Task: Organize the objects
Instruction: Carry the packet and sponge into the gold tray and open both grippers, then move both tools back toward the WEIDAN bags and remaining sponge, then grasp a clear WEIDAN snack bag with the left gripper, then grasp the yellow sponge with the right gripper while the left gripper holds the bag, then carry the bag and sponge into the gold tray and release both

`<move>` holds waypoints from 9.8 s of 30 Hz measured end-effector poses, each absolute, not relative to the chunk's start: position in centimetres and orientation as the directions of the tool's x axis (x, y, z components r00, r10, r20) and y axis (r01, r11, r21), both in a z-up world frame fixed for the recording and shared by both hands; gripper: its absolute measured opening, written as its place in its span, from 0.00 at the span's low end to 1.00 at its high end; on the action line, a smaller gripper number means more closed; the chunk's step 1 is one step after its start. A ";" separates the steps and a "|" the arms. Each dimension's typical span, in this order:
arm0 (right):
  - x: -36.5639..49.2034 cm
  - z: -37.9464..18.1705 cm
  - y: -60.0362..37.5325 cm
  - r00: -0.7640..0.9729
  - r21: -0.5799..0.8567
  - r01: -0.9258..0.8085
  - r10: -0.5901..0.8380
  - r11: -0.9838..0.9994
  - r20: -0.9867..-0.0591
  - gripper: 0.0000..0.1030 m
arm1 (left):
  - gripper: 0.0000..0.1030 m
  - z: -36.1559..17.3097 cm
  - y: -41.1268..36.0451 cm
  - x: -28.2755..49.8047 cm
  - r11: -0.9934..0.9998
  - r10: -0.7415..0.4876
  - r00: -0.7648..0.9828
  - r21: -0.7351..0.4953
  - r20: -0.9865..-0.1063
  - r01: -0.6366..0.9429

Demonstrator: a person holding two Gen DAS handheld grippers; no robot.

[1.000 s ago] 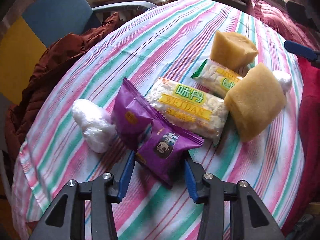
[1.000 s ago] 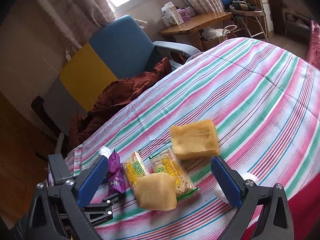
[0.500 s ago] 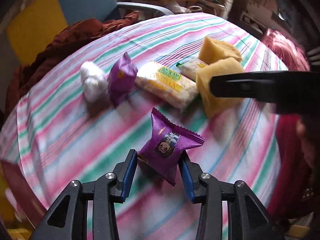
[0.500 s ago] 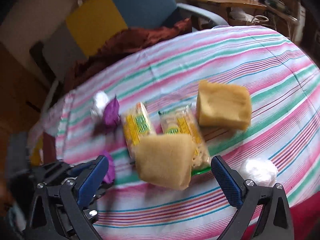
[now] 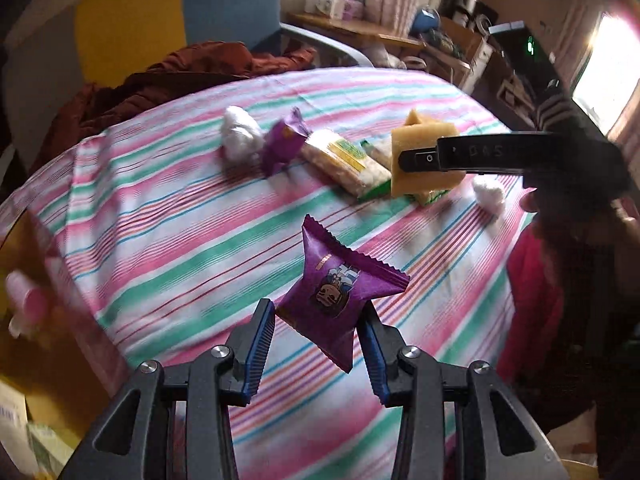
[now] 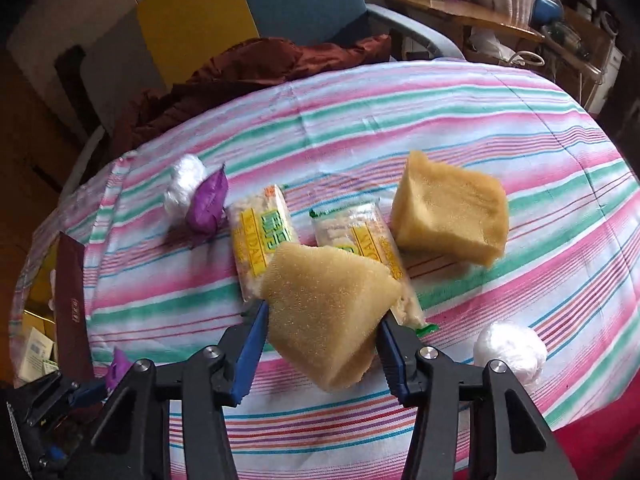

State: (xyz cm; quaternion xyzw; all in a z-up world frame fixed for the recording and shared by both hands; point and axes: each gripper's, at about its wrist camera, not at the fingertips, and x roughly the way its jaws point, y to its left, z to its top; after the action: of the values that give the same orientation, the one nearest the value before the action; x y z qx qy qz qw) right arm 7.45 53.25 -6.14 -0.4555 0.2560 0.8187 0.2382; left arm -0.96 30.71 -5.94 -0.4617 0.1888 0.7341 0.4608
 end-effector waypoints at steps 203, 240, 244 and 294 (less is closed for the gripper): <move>16.2 -2.2 58.7 -0.594 0.452 -0.791 0.338 -0.412 -0.730 1.00 | 0.47 -11.0 36.3 -0.6 -0.530 0.474 -0.167 -0.128 -0.865 -0.838; 9.5 -1.6 61.0 -0.512 0.179 -0.766 0.418 -0.617 -0.751 0.67 | 0.43 -2.1 24.3 -1.2 -0.650 0.558 -0.301 -0.182 -0.773 -0.738; 9.2 0.3 58.0 -0.562 0.191 -0.715 0.390 -0.672 -0.729 0.67 | 0.43 -1.2 19.7 -2.8 -0.725 0.541 -0.361 -0.203 -0.759 -0.658; -3.6 -4.4 17.7 -0.548 0.143 0.188 -0.225 -0.972 -0.806 0.74 | 0.53 -2.2 2.4 -11.8 -0.884 0.468 -0.514 -0.382 -0.719 -0.271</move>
State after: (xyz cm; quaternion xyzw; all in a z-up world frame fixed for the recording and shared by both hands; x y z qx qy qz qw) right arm -3.59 17.75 -4.41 -0.4606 0.0198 0.8796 -0.1173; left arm -11.75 2.38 -2.19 -0.4443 -0.1109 0.8628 0.2140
